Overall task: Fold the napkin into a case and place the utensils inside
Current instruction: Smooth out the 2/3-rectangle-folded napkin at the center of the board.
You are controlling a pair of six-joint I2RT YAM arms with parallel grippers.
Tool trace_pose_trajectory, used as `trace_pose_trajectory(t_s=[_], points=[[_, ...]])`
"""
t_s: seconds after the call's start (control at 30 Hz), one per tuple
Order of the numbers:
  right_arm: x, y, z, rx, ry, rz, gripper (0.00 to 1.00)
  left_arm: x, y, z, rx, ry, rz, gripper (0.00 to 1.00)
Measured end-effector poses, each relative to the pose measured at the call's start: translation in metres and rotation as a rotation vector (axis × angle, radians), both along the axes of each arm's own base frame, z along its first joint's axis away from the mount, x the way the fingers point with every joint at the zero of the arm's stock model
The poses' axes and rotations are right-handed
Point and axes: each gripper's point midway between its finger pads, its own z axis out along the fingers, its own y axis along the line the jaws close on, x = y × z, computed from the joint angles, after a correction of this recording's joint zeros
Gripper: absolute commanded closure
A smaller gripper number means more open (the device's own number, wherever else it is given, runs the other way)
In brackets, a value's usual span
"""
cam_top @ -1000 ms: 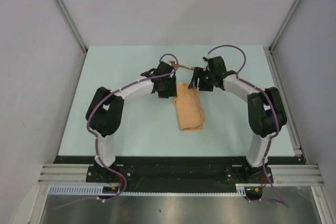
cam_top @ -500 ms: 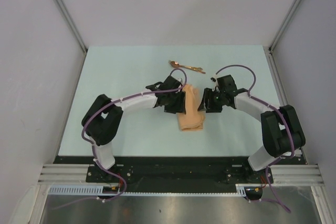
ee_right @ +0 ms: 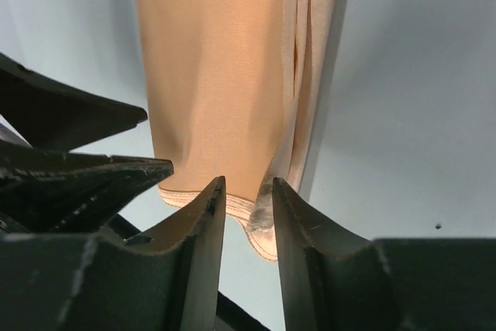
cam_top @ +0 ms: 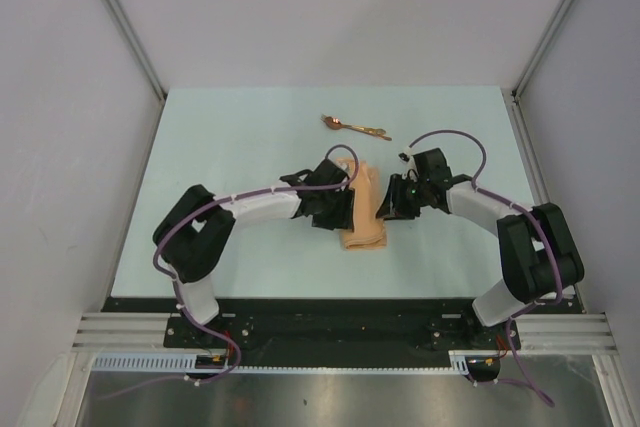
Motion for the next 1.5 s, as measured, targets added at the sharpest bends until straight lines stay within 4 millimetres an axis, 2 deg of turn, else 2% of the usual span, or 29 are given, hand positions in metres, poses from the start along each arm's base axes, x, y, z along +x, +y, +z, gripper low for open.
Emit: trace_pose_trajectory(t_s=[0.1, 0.3, 0.37, 0.5, 0.6, 0.77, 0.93, 1.1, 1.5], points=[[-0.002, 0.003, 0.001, 0.013, 0.005, 0.009, 0.65, -0.009, 0.003, 0.000, 0.049, -0.061, -0.013, 0.39], [-0.007, 0.004, -0.002, 0.016, 0.031, 0.000, 0.44, -0.021, -0.009, 0.018, 0.169, -0.288, -0.080, 0.39], [-0.010, 0.001, -0.004, 0.007, 0.041, -0.011, 0.33, -0.026, -0.012, 0.021, 0.217, -0.345, -0.104, 0.39], [-0.023, -0.008, -0.006, -0.001, 0.053, -0.031, 0.28, -0.030, -0.017, 0.026, 0.297, -0.426, -0.133, 0.37], [-0.036, -0.015, -0.006, 0.000, 0.056, -0.042, 0.30, -0.029, -0.019, 0.022, 0.356, -0.468, -0.148, 0.36], [-0.058, -0.021, -0.011, 0.013, 0.079, -0.053, 0.44, -0.029, -0.014, 0.009, 0.427, -0.478, -0.167, 0.35], [-0.069, -0.022, -0.019, 0.027, 0.115, -0.058, 0.52, -0.030, -0.014, 0.006, 0.441, -0.477, -0.178, 0.35], [-0.067, -0.019, -0.020, 0.061, 0.116, -0.061, 0.54, -0.032, -0.014, 0.006, 0.444, -0.480, -0.190, 0.34], [-0.058, -0.013, -0.028, 0.105, 0.131, -0.065, 0.71, -0.041, -0.021, 0.008, 0.421, -0.492, -0.250, 0.33]])
